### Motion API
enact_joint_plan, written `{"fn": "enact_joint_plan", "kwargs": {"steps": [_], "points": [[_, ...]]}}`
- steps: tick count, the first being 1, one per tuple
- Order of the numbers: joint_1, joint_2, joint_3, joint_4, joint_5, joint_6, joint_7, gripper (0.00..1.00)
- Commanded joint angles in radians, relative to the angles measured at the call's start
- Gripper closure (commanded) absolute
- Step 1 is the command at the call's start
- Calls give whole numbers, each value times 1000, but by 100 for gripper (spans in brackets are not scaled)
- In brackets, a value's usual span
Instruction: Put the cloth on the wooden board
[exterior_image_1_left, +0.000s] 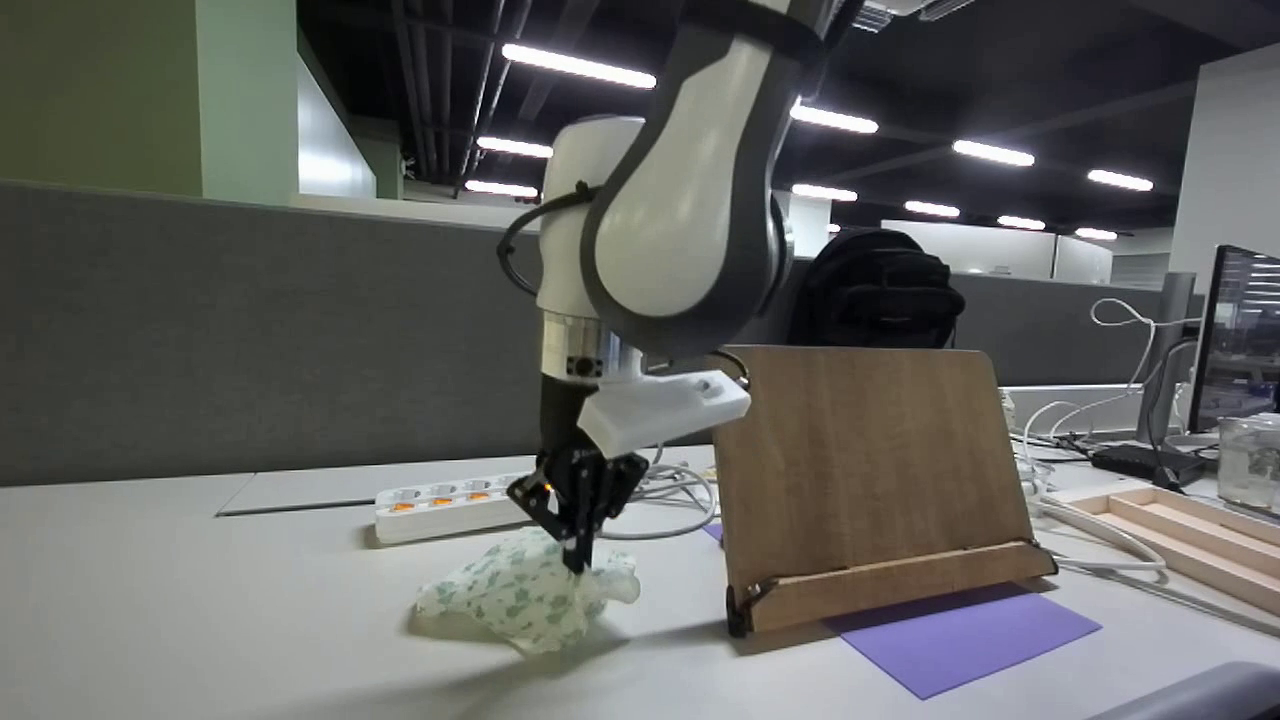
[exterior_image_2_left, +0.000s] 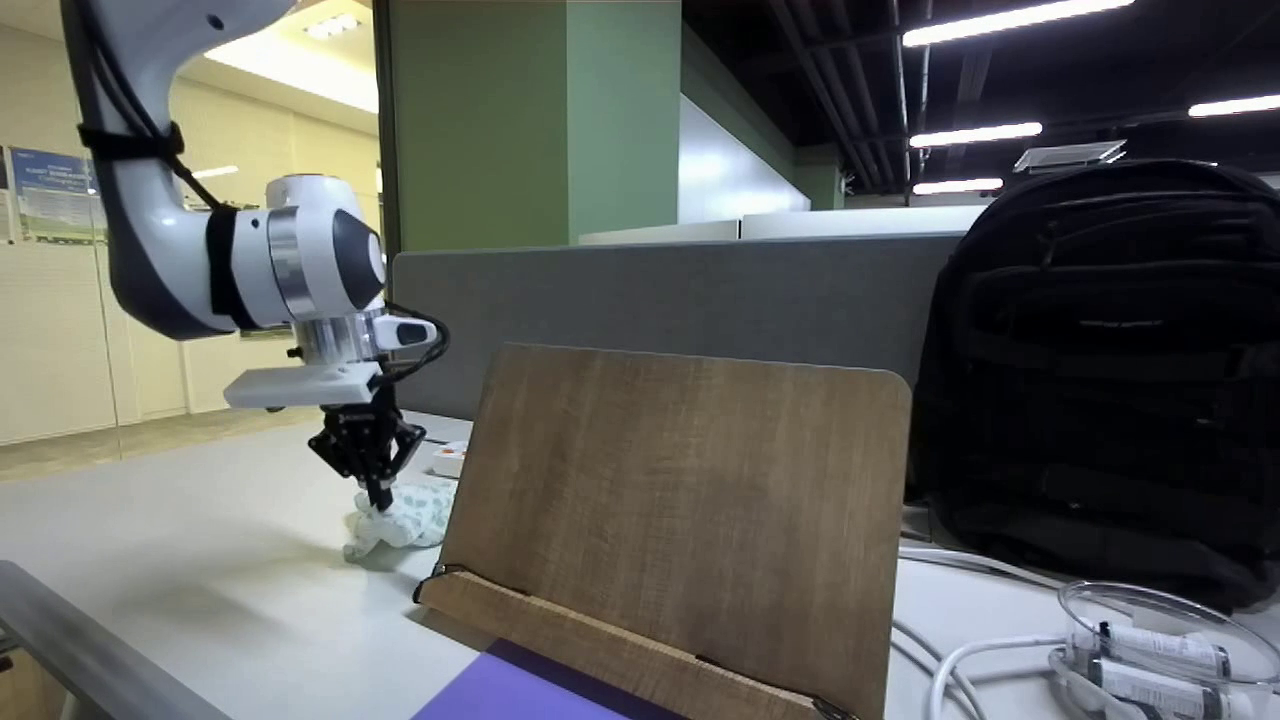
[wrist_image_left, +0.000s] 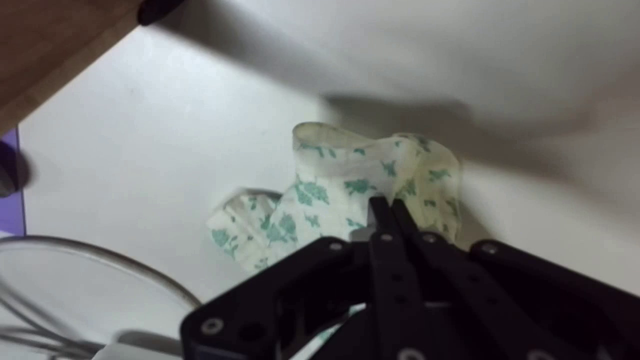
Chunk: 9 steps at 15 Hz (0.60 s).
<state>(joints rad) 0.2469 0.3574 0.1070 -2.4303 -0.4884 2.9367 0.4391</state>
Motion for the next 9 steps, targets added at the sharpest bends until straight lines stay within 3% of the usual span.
{"fn": "enact_joint_plan", "kwargs": {"steps": [1,5,6,9], "points": [[-39,-115,46,51,90,-105,-28,100],[-57,-230,29,132,157,-201,-54,100],[-38,-257,-5,150,174,-223,-68,100],[-66,-344,-34,192,117,-286,-28,100]]}}
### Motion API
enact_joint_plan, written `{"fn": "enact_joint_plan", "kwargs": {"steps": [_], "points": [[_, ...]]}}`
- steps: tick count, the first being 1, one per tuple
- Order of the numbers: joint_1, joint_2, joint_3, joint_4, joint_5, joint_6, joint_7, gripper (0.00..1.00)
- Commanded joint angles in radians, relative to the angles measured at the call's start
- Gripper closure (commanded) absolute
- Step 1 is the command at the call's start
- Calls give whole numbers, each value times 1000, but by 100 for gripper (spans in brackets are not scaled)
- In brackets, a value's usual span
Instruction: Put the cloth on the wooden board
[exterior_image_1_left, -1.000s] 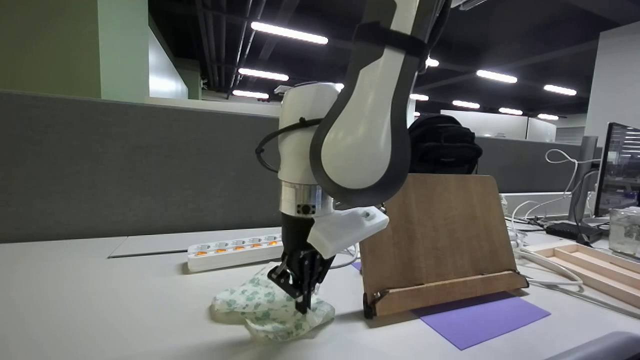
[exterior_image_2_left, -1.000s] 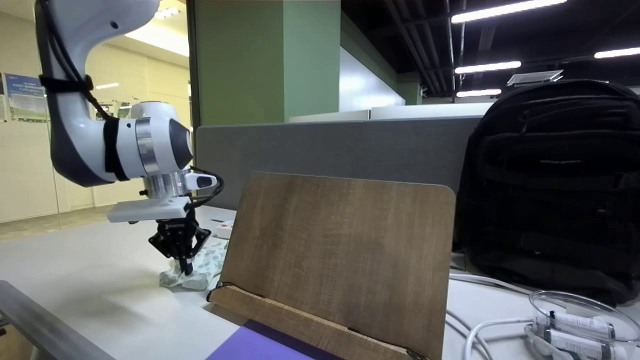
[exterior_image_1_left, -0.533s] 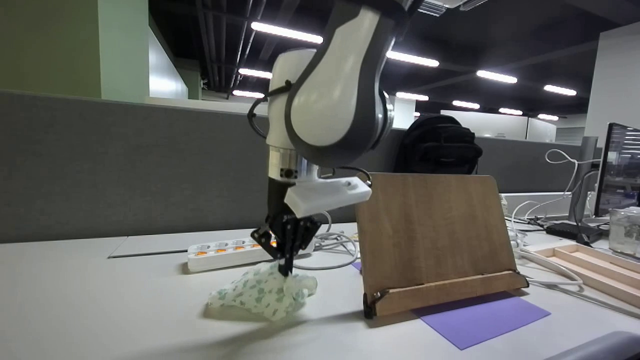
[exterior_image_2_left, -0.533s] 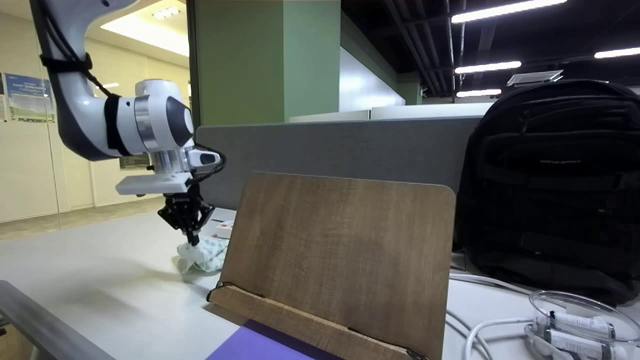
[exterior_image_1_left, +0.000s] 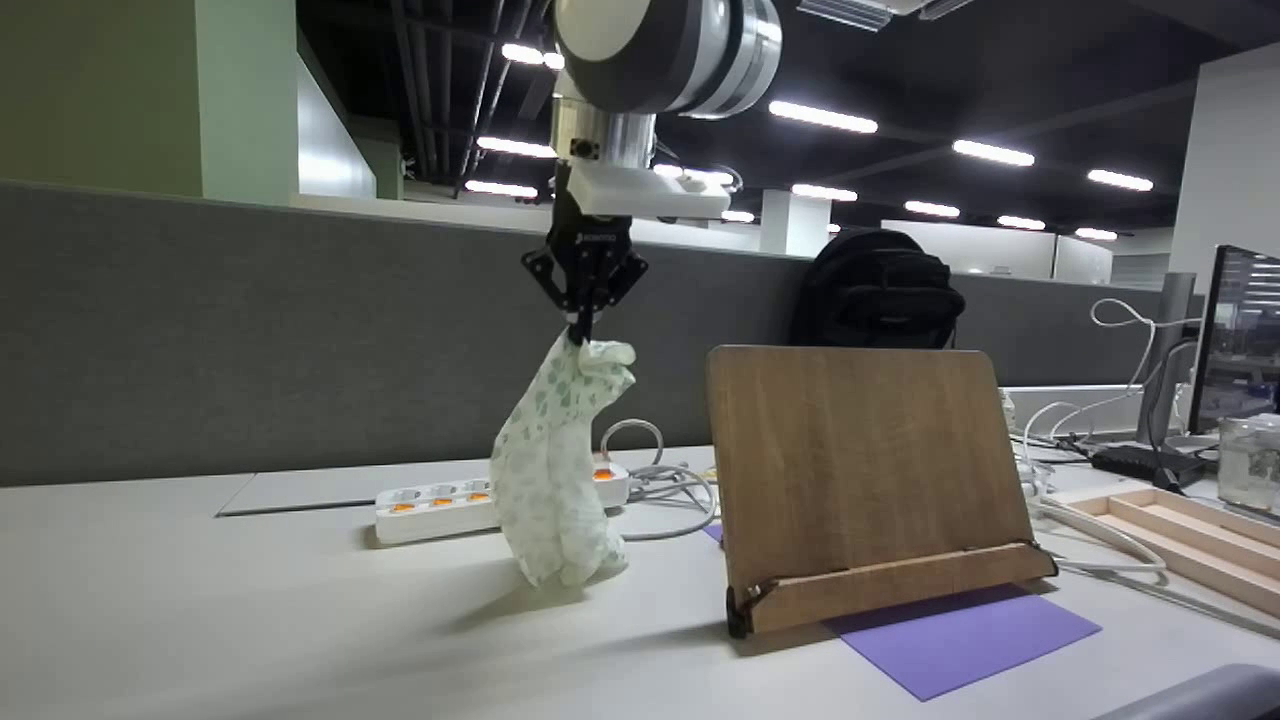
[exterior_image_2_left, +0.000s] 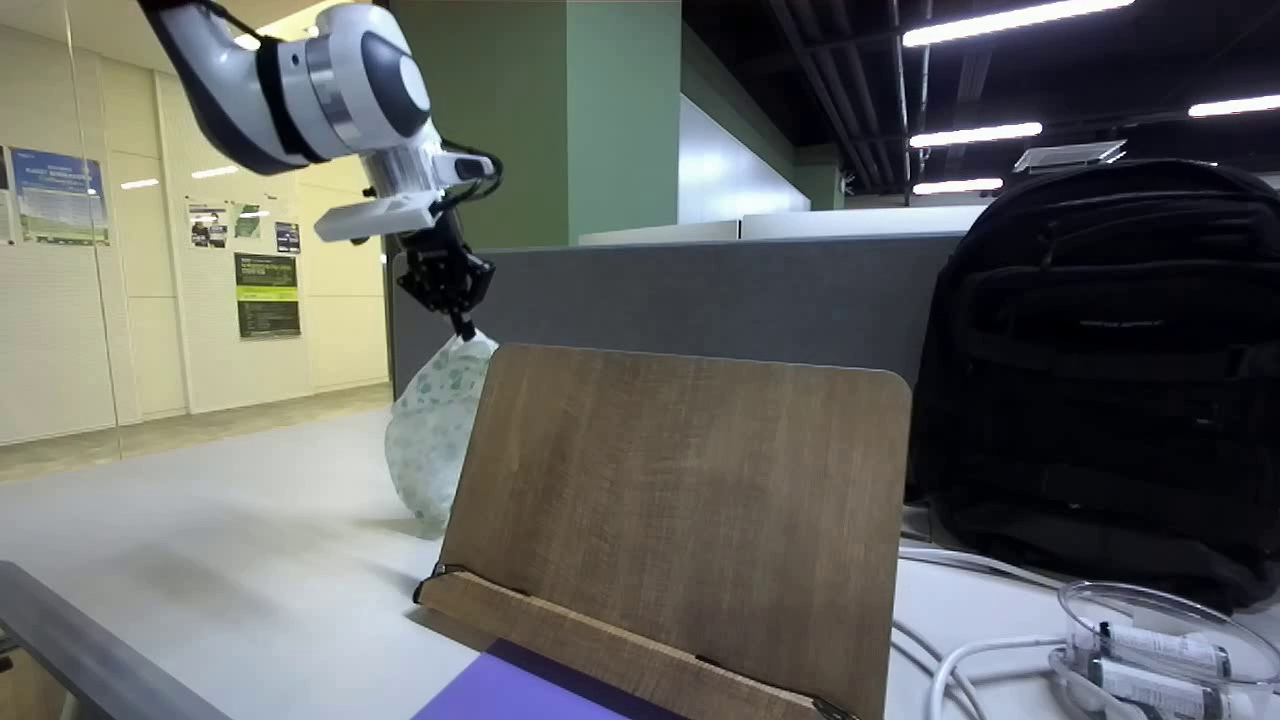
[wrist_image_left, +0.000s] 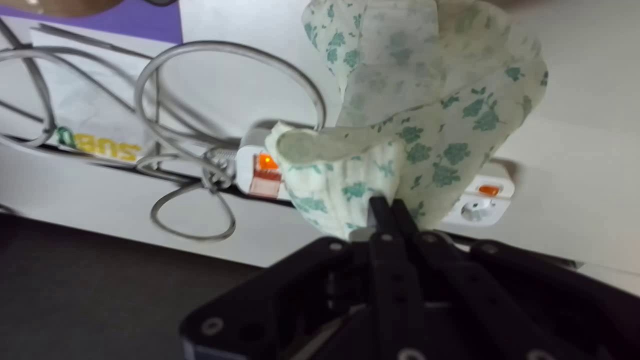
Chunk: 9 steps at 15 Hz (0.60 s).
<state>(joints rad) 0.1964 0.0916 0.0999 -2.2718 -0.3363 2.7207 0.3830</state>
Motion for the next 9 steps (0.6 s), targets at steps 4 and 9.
{"fn": "enact_joint_plan", "kwargs": {"steps": [4,9], "points": [[-85,-199,-30,50,-93,-135,53,100],[-163,-340,-20,-3,-23,-216,4,100]]}}
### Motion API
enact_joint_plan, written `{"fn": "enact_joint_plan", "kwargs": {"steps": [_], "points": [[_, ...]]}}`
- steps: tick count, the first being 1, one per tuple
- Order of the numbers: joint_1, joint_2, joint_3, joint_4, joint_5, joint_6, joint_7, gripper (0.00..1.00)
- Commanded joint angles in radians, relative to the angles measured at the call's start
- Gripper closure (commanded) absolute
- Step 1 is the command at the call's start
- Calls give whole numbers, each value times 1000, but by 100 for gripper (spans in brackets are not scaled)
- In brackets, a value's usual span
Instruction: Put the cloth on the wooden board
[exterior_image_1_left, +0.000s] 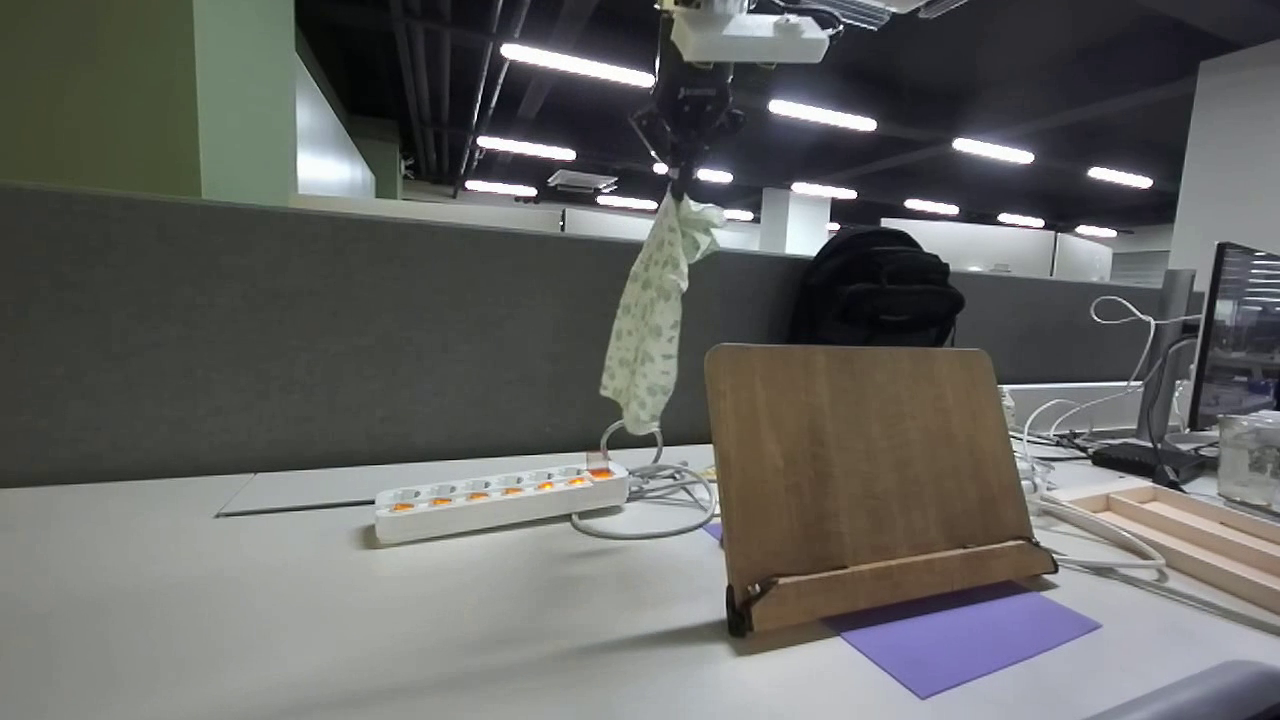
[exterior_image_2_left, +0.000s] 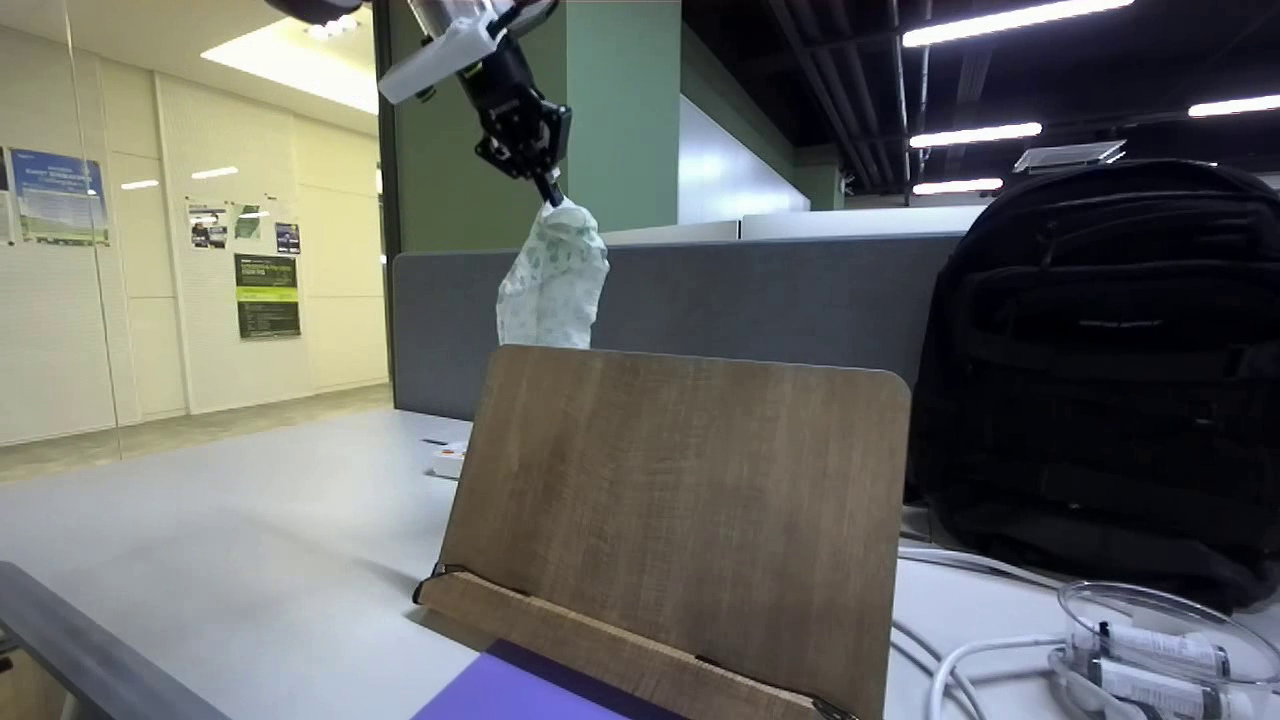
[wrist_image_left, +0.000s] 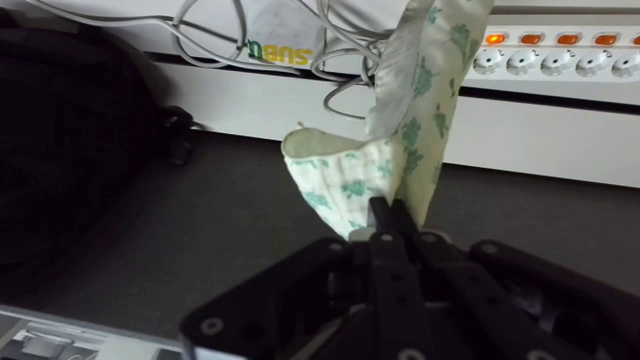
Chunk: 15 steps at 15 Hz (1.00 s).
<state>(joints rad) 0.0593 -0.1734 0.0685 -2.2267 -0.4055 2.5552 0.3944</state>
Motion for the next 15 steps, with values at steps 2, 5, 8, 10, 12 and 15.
{"fn": "enact_joint_plan", "kwargs": {"steps": [2,5,8,10,12,15], "points": [[-42,-46,24,-18,40,-36,-20,98],[-53,-59,34,-46,25,-32,3,100],[-88,-96,42,-62,-45,-25,5,100],[-120,-139,42,-80,-104,-24,9,100],[-158,-182,43,-100,-171,-23,19,100],[-214,-245,47,-144,-237,-28,42,100]]}}
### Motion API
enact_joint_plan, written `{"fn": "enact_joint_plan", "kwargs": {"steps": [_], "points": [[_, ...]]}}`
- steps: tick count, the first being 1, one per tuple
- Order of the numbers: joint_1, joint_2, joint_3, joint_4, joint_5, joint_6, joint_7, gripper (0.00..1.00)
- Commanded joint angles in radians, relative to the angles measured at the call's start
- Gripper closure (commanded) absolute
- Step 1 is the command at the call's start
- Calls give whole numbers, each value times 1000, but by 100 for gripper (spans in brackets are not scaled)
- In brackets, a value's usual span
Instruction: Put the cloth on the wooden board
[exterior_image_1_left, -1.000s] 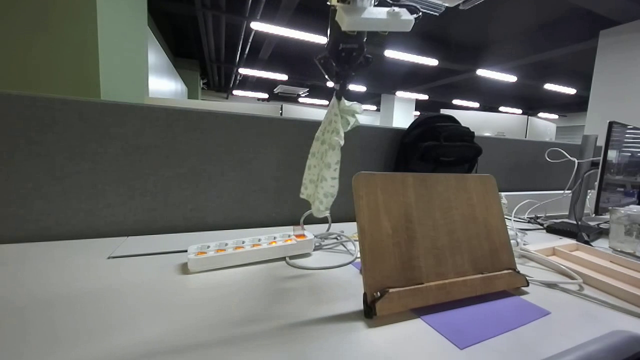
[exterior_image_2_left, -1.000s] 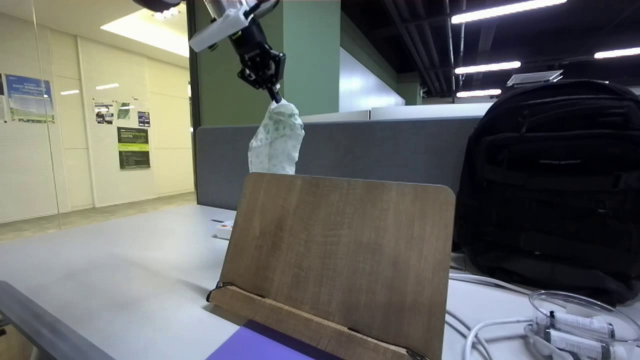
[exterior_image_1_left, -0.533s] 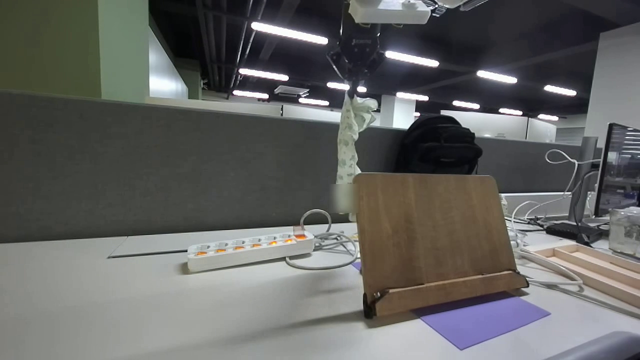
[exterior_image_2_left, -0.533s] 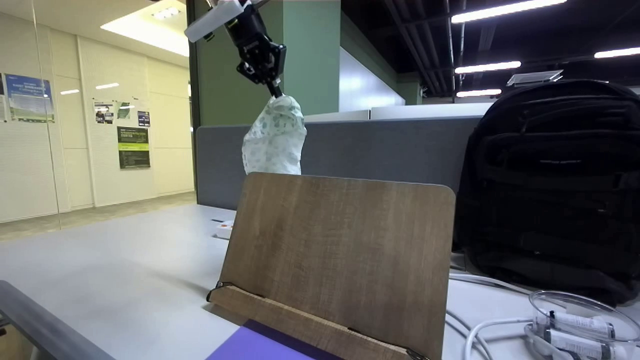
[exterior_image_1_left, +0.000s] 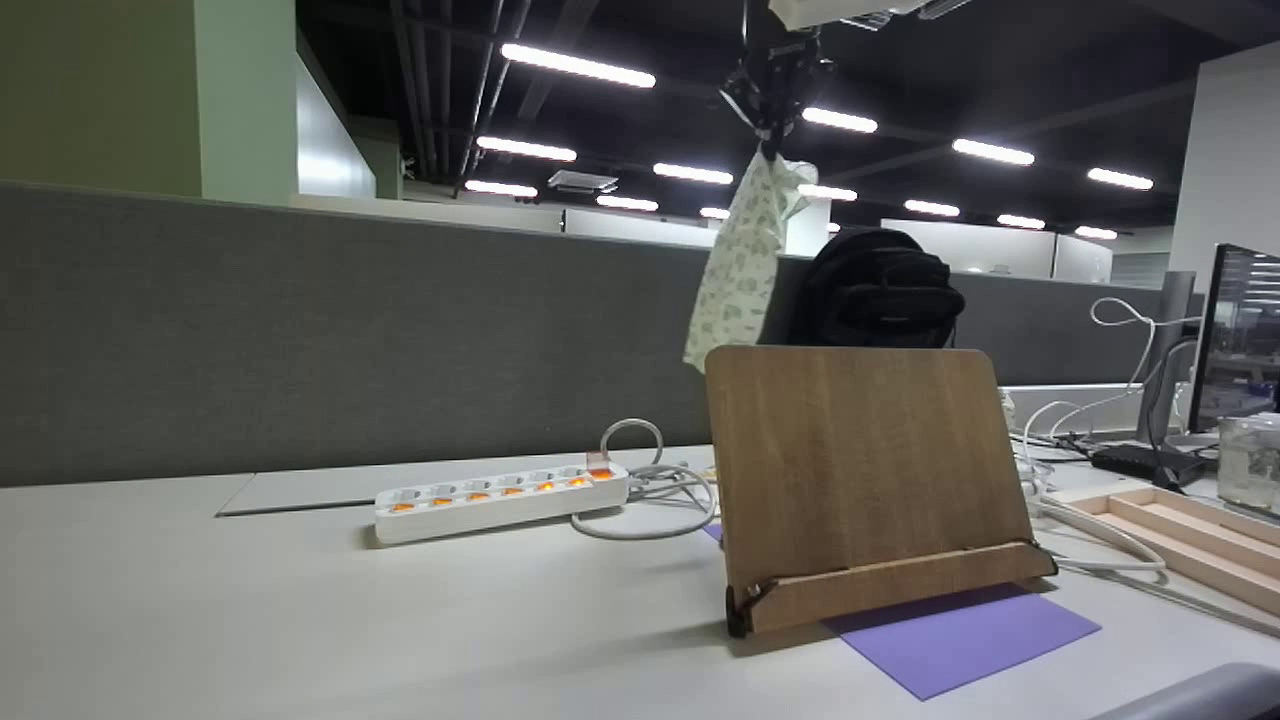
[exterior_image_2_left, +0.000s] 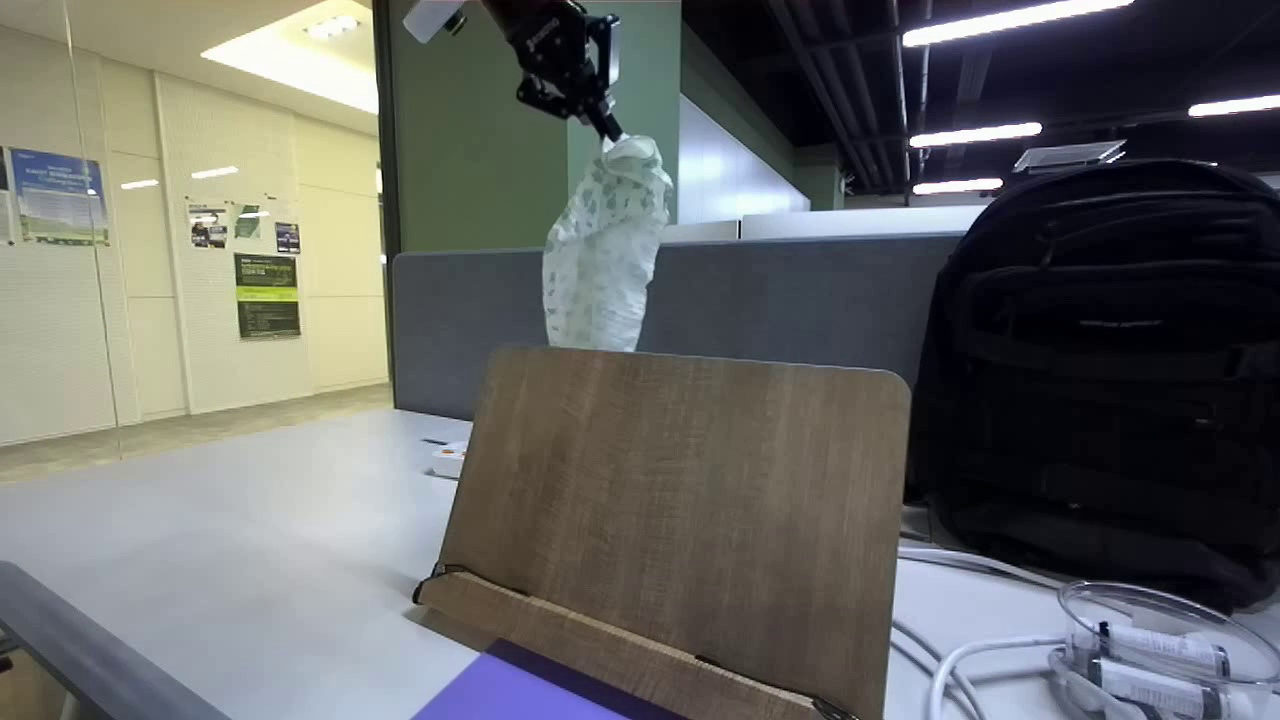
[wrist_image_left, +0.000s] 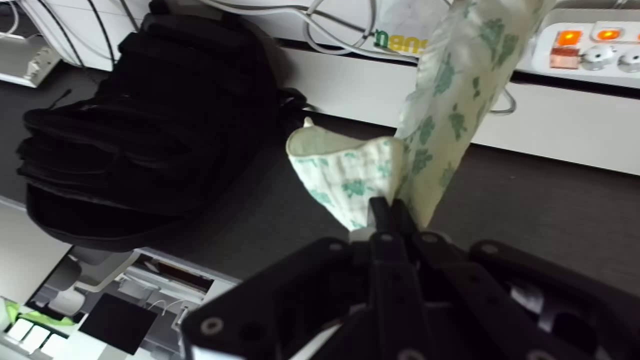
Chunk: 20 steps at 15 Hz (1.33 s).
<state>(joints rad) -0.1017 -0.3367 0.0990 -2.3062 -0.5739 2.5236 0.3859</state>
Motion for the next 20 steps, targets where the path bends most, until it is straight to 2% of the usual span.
{"fn": "enact_joint_plan", "kwargs": {"steps": [1,6,9,17,18,19,20], "points": [[-69,-97,19,-80,-84,3,63,100],[-154,-154,81,-170,-199,-53,260,100],[-136,-184,94,-222,-202,-112,332,100],[-46,-277,106,-342,-157,-281,366,100],[-37,-279,104,-347,-142,-308,365,73],[-31,-282,105,-351,-132,-329,370,73],[-24,-281,99,-351,-115,-344,362,68]]}}
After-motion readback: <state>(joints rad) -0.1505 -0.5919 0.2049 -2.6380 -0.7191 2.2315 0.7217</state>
